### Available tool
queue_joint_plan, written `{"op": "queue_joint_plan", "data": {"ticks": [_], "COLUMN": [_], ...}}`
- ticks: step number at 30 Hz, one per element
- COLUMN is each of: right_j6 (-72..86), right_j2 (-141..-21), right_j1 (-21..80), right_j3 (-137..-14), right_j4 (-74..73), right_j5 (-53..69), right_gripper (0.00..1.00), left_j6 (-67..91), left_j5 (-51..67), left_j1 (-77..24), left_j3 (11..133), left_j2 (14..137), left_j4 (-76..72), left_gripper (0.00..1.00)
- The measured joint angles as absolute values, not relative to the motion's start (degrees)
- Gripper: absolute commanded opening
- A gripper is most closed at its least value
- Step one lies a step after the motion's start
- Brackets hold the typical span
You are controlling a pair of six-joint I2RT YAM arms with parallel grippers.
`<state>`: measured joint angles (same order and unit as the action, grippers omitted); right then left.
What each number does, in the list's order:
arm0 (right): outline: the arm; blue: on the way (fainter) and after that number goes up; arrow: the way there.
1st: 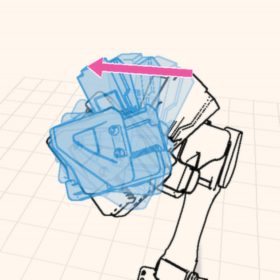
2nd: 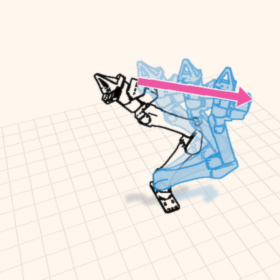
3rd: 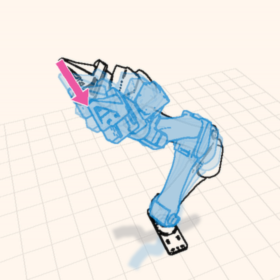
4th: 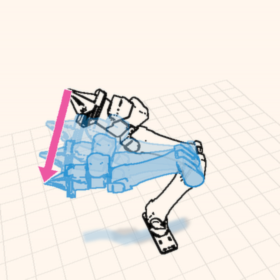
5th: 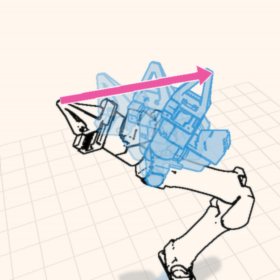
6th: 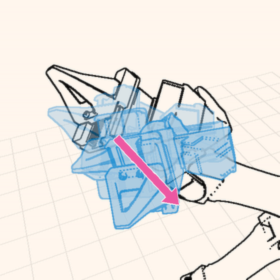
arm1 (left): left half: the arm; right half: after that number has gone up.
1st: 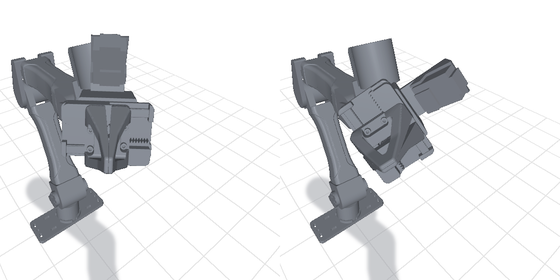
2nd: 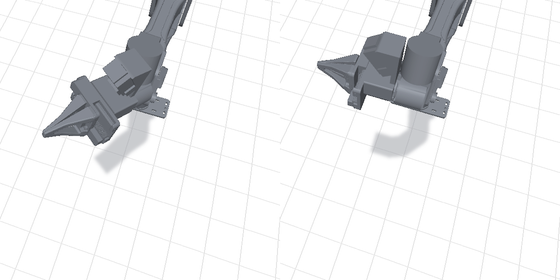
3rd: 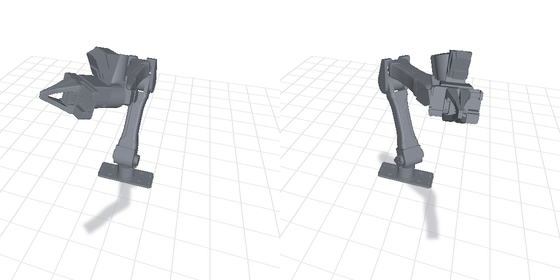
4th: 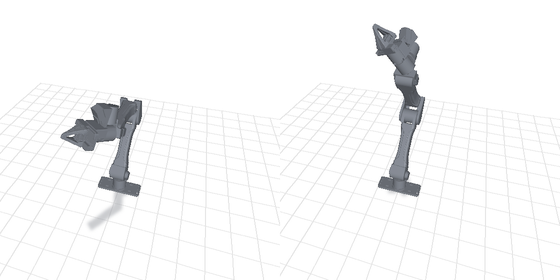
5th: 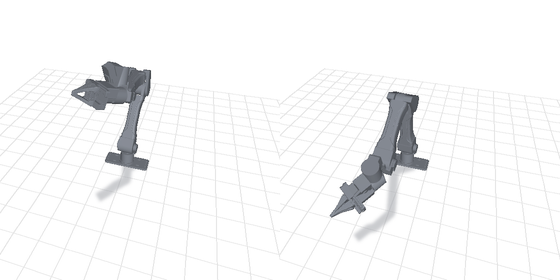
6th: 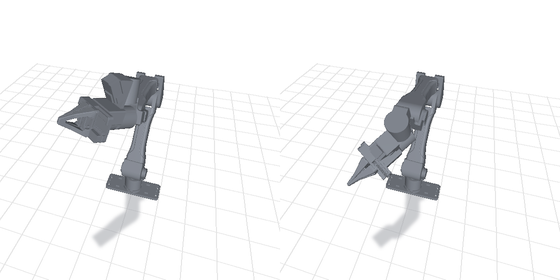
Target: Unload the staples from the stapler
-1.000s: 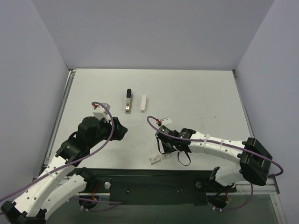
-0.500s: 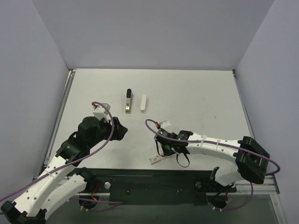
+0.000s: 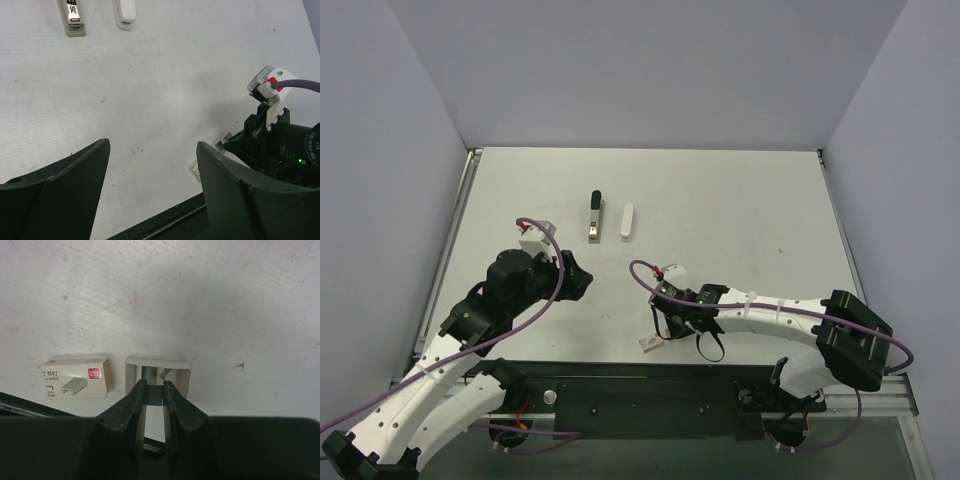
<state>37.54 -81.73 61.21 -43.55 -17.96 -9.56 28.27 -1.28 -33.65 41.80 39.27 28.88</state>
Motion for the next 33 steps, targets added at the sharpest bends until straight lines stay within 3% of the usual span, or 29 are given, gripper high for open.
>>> {"op": "queue_joint_plan", "data": {"ticks": [23, 33], "right_j6": [39.6, 40.5], "right_j2": [-83.3, -83.3], "right_j1": [61.2, 61.2], "right_j3": [-42.7, -41.9], "right_j4": [-16.1, -15.6], "right_j5": [-10.4, -11.4], "right_gripper": [0.18, 0.26], "left_j6": [28.3, 28.3], "left_j5": [-1.2, -1.2], "left_j1": [-33.3, -33.2], "left_j3": [41.8, 41.8], "left_j2": [39.6, 39.6], "left_j4": [28.9, 28.9], "left_gripper": [0.81, 0.81]}}
